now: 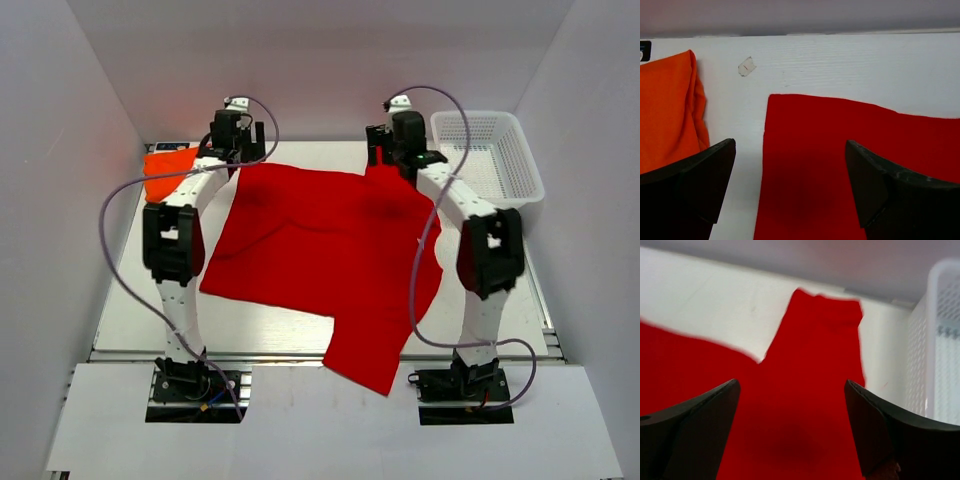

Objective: Fold and stack the t-shirts
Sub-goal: Flatten out the tshirt

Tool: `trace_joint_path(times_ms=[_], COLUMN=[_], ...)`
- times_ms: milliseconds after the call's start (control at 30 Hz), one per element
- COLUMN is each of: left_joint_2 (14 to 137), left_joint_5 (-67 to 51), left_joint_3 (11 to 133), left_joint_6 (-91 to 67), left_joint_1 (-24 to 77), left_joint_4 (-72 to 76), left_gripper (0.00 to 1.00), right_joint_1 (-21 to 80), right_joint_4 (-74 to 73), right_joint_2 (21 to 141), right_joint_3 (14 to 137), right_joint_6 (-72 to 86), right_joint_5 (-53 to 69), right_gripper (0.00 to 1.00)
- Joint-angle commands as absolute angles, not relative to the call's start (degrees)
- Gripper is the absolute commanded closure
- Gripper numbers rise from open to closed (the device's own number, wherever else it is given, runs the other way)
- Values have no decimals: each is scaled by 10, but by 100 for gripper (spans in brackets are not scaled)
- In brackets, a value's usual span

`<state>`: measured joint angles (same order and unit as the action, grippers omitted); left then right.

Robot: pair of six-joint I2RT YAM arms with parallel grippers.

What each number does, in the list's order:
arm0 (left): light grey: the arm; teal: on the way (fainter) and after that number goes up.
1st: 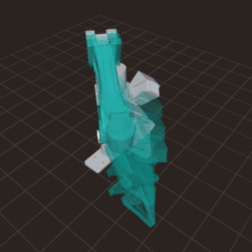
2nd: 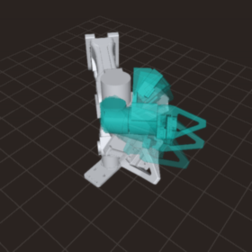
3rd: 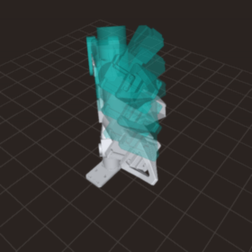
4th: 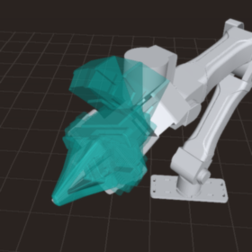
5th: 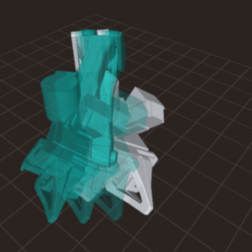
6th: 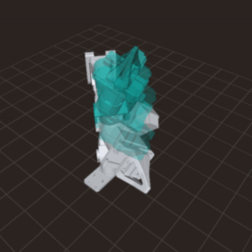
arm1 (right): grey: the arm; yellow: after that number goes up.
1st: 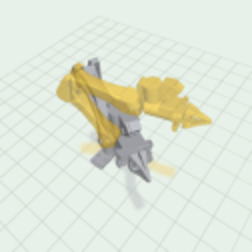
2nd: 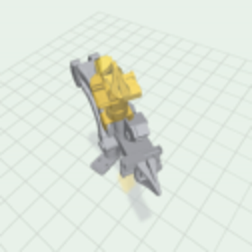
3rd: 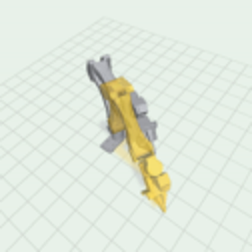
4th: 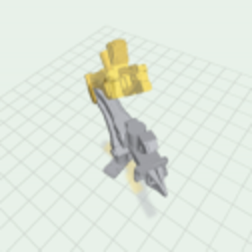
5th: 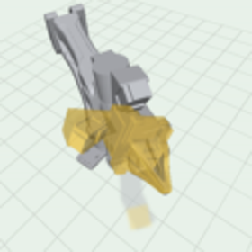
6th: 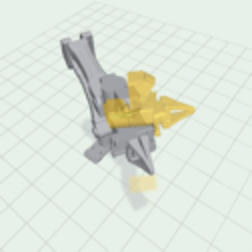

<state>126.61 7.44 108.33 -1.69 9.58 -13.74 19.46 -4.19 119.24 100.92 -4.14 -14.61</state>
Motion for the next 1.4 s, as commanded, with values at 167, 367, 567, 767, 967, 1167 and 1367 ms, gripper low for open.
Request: trace_joint_path(times_ms=[167,367,567,767,967,1167,1367], left_joint_2=[980,857,852,827,802,721,676], left_joint_5=[-90,-162,-126,-184,-243,-172,-56], left_joint_3=[682,447,383,311,274,364,483], left_joint_6=[-174,-207,-227,-256,-273,-279,-244], left_joint_1=[116,136,154,187,234,264,270], left_joint_4=[-103,-31,-59,-71,-151,-261,-270], left_gripper=[0,0,0,0,0,0,0], right_joint_1=[214,209,207,189,171,181,196], right_joint_4=[-136,-143,-139,-179,-177,-148,-93], right_joint_2=[964,884,912,948,972,904,790], right_joint_3=[671,526,498,510,530,537,515], right_joint_6=[170,226,249,284,277,195,124], right_joint_5=[11,11,-20,-90,-97,-67,-27], right_gripper=[10,10,10,10,10,10,10])
